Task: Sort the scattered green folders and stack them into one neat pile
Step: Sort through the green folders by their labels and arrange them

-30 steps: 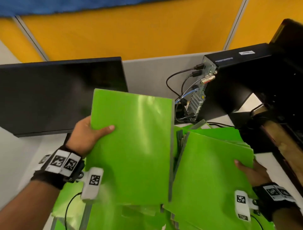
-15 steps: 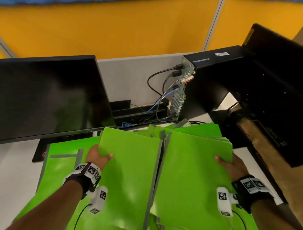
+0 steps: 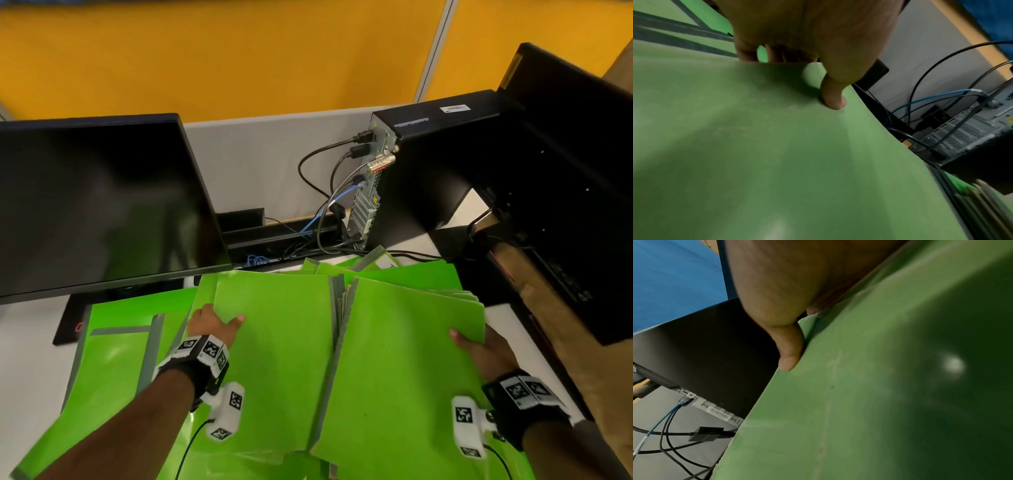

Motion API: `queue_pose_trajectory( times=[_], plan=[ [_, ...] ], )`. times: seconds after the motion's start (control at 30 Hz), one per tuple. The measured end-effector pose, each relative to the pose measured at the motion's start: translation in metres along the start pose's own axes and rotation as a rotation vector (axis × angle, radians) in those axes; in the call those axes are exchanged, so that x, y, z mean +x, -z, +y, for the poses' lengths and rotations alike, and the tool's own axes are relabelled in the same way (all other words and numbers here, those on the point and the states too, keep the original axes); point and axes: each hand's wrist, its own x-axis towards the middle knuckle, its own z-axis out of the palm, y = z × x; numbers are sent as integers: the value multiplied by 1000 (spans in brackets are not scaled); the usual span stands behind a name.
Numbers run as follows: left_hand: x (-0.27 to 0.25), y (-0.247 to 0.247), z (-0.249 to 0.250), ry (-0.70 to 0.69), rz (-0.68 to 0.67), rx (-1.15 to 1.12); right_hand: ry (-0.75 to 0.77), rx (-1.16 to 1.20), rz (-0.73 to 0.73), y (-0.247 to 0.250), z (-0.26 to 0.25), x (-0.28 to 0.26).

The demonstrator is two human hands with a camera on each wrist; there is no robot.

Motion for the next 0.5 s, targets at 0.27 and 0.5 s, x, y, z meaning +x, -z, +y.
queue_pose_trajectory(
  times=[0.27,0.5],
  plan=[
    [18,9,-26,22,87,225,0,-43,17,2,8,-2],
    [17,5,-18,67,2,326,-52,-35,-5,-2,6,6]
  ],
)
